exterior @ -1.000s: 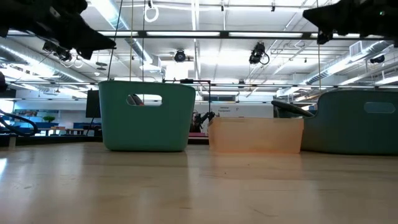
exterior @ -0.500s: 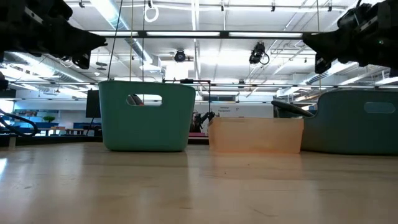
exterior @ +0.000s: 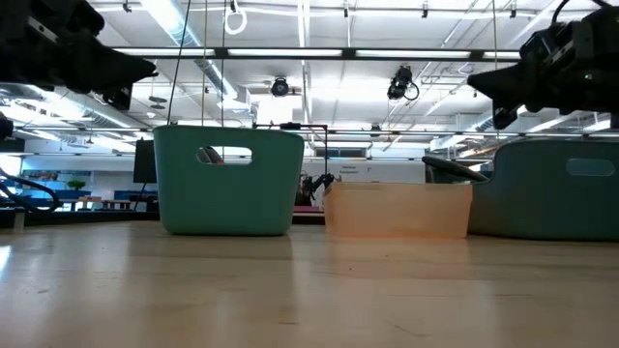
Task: Pick & Place Kitchen Items
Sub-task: Return to Home Position
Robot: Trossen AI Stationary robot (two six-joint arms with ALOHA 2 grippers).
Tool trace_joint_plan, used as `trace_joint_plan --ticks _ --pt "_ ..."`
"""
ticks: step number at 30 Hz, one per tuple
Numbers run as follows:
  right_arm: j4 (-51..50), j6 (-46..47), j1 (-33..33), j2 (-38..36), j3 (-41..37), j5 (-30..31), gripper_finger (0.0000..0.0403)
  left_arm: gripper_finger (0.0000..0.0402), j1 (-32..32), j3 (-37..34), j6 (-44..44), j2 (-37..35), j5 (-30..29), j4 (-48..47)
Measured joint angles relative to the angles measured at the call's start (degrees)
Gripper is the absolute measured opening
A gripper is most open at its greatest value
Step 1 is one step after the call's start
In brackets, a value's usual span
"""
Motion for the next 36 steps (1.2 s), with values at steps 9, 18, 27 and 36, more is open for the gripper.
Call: trace_joint_plan --ticks 9,18,27,36 --pt "1.02 -4.42 16.6 0.62 0.0 12.45 0.0004 0.0 0.0 0.02 1.78 -0.02 -4.47 2.48" --pt "-1.38 -12.02 28.53 -3.24 0.09 22.95 0.0003 0.0 -2.24 0.02 1.9 -0.02 -5.3 1.34" --pt "-12.58 -14.6 26.73 -13.18 0.07 19.58 0.0004 0.0 -3.82 0.02 3.28 -0.02 -6.92 0.85" --pt "-17.65 -12.11 24.89 -15.74 0.04 22.35 0.0004 0.0 -3.82 0.02 2.85 -0.02 -7.08 0.11"
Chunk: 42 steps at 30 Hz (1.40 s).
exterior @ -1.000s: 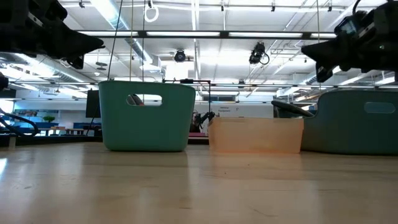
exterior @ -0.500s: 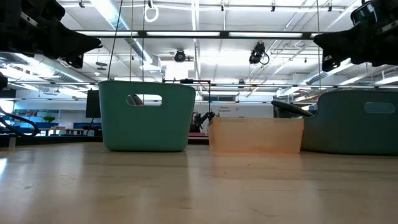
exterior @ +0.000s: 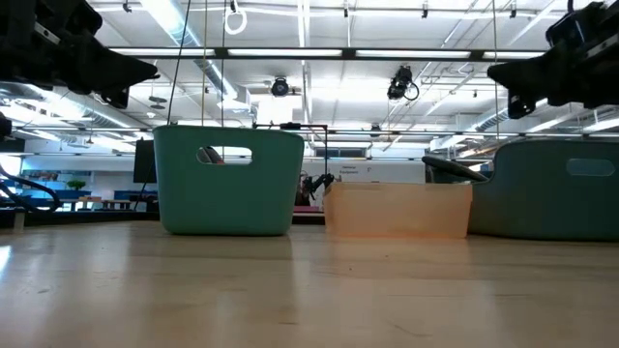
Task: Pick & Place Kitchen Items
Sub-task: Return to Home Position
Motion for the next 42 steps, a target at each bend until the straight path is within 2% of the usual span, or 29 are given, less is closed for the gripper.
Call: trace_joint_plan --ticks 4,15,22,42 --pt "-1.12 0.28 0.0 -0.02 0.02 2.65 0.0004 0.0 0.0 0.0 -0.77 0.0 -0.25 0.08" --pt "-0.32 1.81 0.02 -0.02 0.02 -0.3 0.0027 0.003 0.0 0.0 0.4 0.0 1.64 0.42" --pt "-0.21 1.63 0.02 -0.02 0.02 -0.31 0.0026 0.0024 0.0 0.0 0.39 0.09 -1.07 0.39" --pt "-0.25 1.58 0.02 -0.02 0.02 -0.32 0.0027 0.0025 0.0 0.0 0.4 0.09 -1.08 -0.07"
